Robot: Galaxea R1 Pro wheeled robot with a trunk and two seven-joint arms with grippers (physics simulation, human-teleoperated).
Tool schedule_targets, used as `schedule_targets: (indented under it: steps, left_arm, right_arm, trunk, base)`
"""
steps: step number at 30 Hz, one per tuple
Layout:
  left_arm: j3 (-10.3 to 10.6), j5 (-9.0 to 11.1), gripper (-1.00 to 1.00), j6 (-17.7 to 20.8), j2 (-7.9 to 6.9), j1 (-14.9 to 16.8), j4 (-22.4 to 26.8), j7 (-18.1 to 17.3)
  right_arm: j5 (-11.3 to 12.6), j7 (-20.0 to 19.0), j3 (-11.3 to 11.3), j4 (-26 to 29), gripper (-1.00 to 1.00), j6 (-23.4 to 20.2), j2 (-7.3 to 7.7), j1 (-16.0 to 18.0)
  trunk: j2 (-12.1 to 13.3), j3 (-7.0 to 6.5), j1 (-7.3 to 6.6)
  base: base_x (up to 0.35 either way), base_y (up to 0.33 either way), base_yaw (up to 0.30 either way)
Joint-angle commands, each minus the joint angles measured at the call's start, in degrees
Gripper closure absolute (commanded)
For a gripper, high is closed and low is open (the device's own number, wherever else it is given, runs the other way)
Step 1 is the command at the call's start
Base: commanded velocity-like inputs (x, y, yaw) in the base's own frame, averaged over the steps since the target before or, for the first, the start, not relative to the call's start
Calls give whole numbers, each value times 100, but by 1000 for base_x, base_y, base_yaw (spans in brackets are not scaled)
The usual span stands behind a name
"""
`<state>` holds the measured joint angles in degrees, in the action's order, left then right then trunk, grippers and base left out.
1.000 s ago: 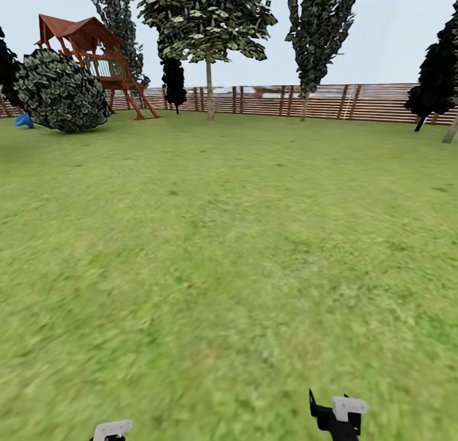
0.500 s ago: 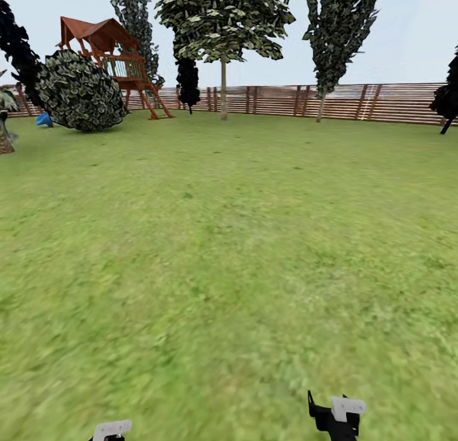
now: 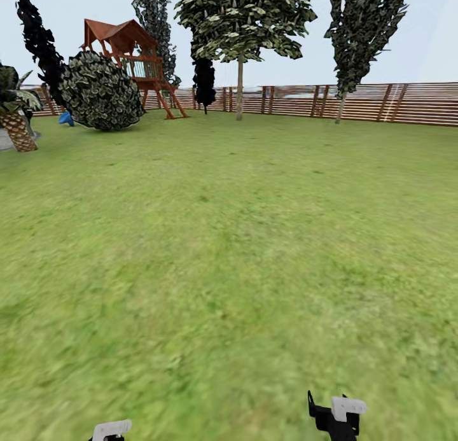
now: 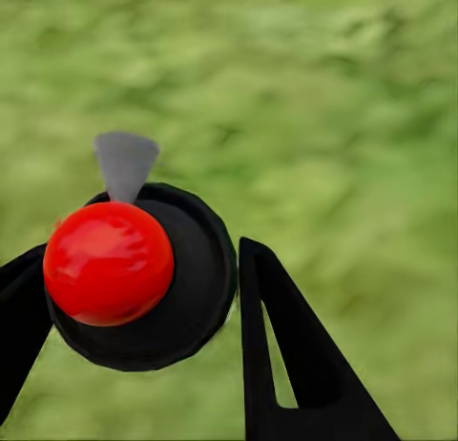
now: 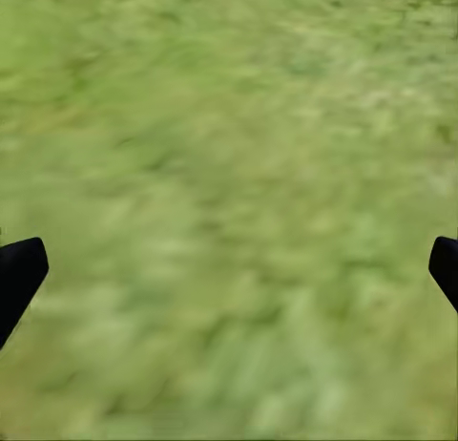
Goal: In the garden, pick up the pesticide atomizer on the floor and spray pesticide onto both trees until each tree trunk is fully covered.
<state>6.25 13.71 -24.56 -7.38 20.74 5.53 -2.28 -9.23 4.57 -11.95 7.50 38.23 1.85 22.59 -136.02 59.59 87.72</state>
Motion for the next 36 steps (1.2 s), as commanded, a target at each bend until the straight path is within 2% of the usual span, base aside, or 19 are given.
schedule_targets:
  steps: [1, 25, 31, 36]
  left_arm:
    - [-1, 0, 100, -1, 0, 0, 0, 0]
    - [-1, -3, 100, 3, 0, 0, 0, 0]
    - [7, -7, 100, -9, 8, 0, 0, 227]
    - [8, -5, 100, -5, 9, 0, 0, 245]
  right_arm:
    - [0, 0, 0, 2, -100, 0, 0, 0]
    - [0, 0, 0, 6, -100, 9, -9, -1]
    - [0, 0, 0, -1, -100, 9, -9, 0]
    - [0, 0, 0, -2, -100, 9, -9, 1]
  trunk:
    - [0, 0, 0]
    - [0, 0, 0]
    - [0, 0, 0]
    - [0, 0, 0]
  base:
    - [332, 100, 0]
    - [335, 65, 0]
    - [338, 0, 0]
    - [338, 0, 0]
